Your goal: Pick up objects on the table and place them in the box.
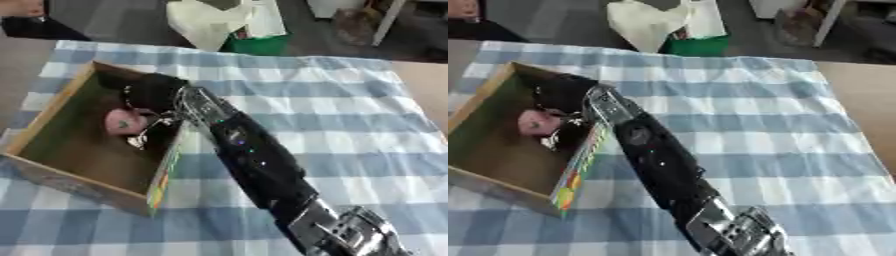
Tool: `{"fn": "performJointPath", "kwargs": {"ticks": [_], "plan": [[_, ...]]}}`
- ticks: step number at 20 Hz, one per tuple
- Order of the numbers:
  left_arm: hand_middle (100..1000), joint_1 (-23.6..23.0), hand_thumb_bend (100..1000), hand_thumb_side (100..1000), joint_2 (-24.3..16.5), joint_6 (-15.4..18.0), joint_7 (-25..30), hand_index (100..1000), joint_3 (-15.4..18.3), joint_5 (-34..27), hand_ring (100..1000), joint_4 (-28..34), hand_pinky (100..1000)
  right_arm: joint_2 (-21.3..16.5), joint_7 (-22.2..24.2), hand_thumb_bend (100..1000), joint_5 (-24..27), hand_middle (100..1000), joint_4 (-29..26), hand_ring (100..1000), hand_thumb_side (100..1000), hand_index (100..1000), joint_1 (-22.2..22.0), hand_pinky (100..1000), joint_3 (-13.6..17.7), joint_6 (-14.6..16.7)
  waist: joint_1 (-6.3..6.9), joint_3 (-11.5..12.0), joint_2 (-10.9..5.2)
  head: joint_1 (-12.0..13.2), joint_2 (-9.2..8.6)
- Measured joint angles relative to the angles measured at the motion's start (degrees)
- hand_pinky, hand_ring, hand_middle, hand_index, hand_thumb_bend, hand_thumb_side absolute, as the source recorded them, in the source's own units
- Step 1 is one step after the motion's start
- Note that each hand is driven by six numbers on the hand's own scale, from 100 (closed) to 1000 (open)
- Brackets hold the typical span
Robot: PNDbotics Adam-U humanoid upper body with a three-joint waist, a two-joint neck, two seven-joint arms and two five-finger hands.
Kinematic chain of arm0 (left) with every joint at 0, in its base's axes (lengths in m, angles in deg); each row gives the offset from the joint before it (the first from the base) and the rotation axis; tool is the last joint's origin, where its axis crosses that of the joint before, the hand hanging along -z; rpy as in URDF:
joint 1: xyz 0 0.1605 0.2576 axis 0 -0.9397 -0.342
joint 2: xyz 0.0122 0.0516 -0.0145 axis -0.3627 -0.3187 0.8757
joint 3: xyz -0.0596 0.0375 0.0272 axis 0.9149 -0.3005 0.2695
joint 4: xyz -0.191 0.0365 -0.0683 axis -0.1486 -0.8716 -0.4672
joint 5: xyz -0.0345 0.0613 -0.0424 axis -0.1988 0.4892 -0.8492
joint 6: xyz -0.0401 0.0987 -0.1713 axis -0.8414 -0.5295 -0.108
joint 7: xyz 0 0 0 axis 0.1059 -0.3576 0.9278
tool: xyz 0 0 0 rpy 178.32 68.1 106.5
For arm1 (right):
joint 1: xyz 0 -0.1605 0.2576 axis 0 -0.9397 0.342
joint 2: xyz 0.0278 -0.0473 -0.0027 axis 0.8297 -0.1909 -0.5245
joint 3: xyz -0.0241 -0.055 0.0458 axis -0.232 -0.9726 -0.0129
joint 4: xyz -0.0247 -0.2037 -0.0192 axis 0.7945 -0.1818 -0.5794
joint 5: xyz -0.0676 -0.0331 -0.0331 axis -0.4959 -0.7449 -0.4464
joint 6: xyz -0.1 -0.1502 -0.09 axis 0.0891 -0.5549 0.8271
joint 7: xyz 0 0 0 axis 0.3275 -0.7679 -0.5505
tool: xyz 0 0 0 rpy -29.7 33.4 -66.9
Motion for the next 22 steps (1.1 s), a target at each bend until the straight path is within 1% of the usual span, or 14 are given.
{"fn": "performJointPath", "kwargs": {"ticks": [5,7,8,10,12,14,16,17,18,19,20,21,22], "plan": [[579,1.1,148,567,-0.3,0.5,0.1,766,-0.2,-1.4,391,0.0,501,0.8,-1.0,100,-6.3,643,2.1,802,758,594,0.8,663,1.7,-0.3,-0.70,1.3,0.32,-2.7,-0.18],[579,1.2,148,567,-0.5,0.5,0.1,766,-0.2,-1.7,391,0.0,502,1.0,-1.4,100,-8.2,655,2.5,809,758,621,1.1,666,2.3,-0.5,-0.96,1.4,0.36,-3.4,-0.48],[579,1.4,148,566,-0.6,0.4,0.2,766,-0.2,-1.7,391,0.0,502,1.1,-1.6,100,-8.9,666,2.6,815,760,650,1.1,669,2.5,-0.5,-1.06,1.5,0.38,-3.7,-0.51],[579,1.6,148,566,-0.7,0.4,0.2,766,-0.2,-1.8,391,0.0,502,1.2,-1.8,100,-10.1,703,2.6,828,780,742,1.2,675,2.8,-0.4,-1.12,1.6,0.44,-4.0,-0.53],[579,1.7,149,565,-0.7,0.3,0.2,767,-0.2,-1.9,390,0.0,502,1.2,-2.1,100,-11.0,736,2.6,840,830,812,1.3,683,2.8,-0.3,-1.20,1.6,0.51,-4.3,-0.54],[579,1.7,154,559,-0.7,0.2,0.4,767,-0.2,-1.9,390,0.0,503,1.2,-2.5,100,-11.5,765,2.6,859,815,858,1.4,695,2.9,-0.5,-1.24,1.6,0.51,-4.4,-0.55],[580,1.7,151,566,-0.7,0.1,0.5,767,-0.2,-1.9,390,0.0,503,1.2,-2.7,100,-11.5,787,2.6,874,733,876,1.5,707,2.9,-0.8,-1.23,1.6,0.51,-4.4,-0.54],[580,1.7,151,565,-0.7,0.0,0.5,767,-0.2,-1.9,390,0.0,503,1.2,-2.6,179,-11.5,798,2.5,886,696,884,1.5,716,2.9,-0.9,-1.23,1.6,0.52,-4.4,-0.51],[580,1.7,154,565,-0.7,0.0,0.6,767,-0.2,-1.9,390,0.0,503,1.3,-2.4,288,-11.4,809,2.4,897,667,894,1.5,729,2.9,-1.0,-1.21,1.5,0.52,-4.5,-0.47],[580,1.7,151,566,-0.7,-0.1,0.6,767,-0.2,-2.0,390,0.0,503,1.3,-2.1,302,-11.1,811,2.2,900,665,896,1.5,731,3.0,-0.9,-1.19,1.5,0.52,-4.5,-0.45],[580,1.6,153,566,-0.7,-0.1,0.7,767,-0.2,-2.0,390,0.0,503,1.3,-1.5,436,-10.6,839,2.1,916,652,915,1.5,747,3.0,-0.8,-1.15,1.5,0.53,-4.6,-0.43],[580,1.6,153,566,-0.7,-0.1,0.7,767,-0.2,-2.0,390,0.0,503,1.3,-0.9,512,-10.1,854,1.9,926,645,927,1.5,757,3.1,-0.7,-1.07,1.4,0.55,-4.6,-0.41],[580,1.6,153,566,-0.7,-0.1,0.7,767,-0.2,-2.1,390,0.0,503,1.3,-0.2,531,-9.4,856,1.6,927,643,927,1.5,759,3.1,-0.5,-0.97,1.3,0.58,-4.6,-0.37]]}}
